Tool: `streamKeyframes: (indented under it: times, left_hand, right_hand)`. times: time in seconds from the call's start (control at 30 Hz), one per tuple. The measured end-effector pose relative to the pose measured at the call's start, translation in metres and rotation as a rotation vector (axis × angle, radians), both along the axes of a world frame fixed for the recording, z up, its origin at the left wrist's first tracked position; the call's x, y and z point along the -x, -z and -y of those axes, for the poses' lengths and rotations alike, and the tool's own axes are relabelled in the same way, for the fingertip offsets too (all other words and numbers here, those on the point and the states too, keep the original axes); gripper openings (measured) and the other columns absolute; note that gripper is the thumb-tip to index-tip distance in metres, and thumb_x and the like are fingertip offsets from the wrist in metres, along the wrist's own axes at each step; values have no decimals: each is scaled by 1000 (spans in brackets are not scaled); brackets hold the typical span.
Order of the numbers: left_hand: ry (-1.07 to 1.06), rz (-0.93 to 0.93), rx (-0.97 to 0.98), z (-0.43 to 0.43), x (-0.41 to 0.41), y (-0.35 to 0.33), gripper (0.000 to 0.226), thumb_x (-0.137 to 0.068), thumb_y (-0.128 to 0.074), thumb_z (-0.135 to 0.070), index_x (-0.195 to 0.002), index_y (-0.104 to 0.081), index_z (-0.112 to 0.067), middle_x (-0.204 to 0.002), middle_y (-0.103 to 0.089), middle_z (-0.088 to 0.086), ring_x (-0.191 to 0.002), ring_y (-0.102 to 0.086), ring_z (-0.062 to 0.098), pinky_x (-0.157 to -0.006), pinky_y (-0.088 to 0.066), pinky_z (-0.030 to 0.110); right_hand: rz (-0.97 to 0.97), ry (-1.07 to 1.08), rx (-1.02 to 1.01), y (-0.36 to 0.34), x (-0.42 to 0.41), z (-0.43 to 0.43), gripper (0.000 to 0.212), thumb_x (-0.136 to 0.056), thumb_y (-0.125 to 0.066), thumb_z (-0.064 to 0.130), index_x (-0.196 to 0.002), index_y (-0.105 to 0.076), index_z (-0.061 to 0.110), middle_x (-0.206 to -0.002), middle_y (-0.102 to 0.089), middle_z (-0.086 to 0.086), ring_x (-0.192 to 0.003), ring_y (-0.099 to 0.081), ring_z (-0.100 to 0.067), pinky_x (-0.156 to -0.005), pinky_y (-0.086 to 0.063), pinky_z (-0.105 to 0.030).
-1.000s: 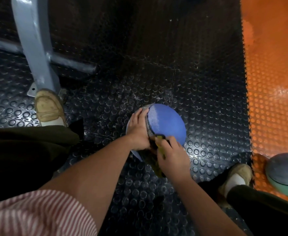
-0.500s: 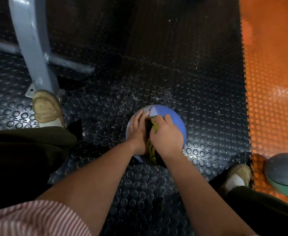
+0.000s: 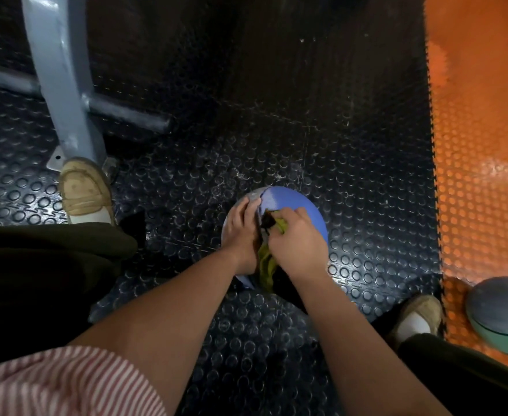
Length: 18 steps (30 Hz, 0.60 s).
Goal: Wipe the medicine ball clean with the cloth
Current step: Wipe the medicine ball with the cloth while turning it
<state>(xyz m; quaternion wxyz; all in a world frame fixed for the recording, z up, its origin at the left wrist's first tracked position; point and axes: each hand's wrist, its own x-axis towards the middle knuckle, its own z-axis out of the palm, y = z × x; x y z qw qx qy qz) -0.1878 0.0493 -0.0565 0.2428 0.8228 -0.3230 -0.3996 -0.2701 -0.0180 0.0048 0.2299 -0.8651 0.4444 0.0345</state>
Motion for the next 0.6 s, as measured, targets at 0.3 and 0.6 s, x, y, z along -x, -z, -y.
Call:
streamKeyframes:
  times: [0.3,0.6]
  left_hand:
    - [75,10,-55,3,-6,-9,111,-77,-73,-18,-152,7,-32,-159,15,-4,-148,8,18,-120,-1,30]
    - [251,112,-106,-8,7,-11,142,-65,-85,-48,-148,26,-19,-155,29,6,-145,25,27,-121,5,41]
  right_hand:
    - [37,20,-21,5,10,-2,31,-94,-46,21,-124,-56,20,-119,-52,-1,-95,-56,-26,-65,-40,-33]
    - [-120,-82,12,-4,-11,22,34,-92,-48,23,-125,-57,23,-124,-47,-4,-110,-47,-31,-78,-42,-36]
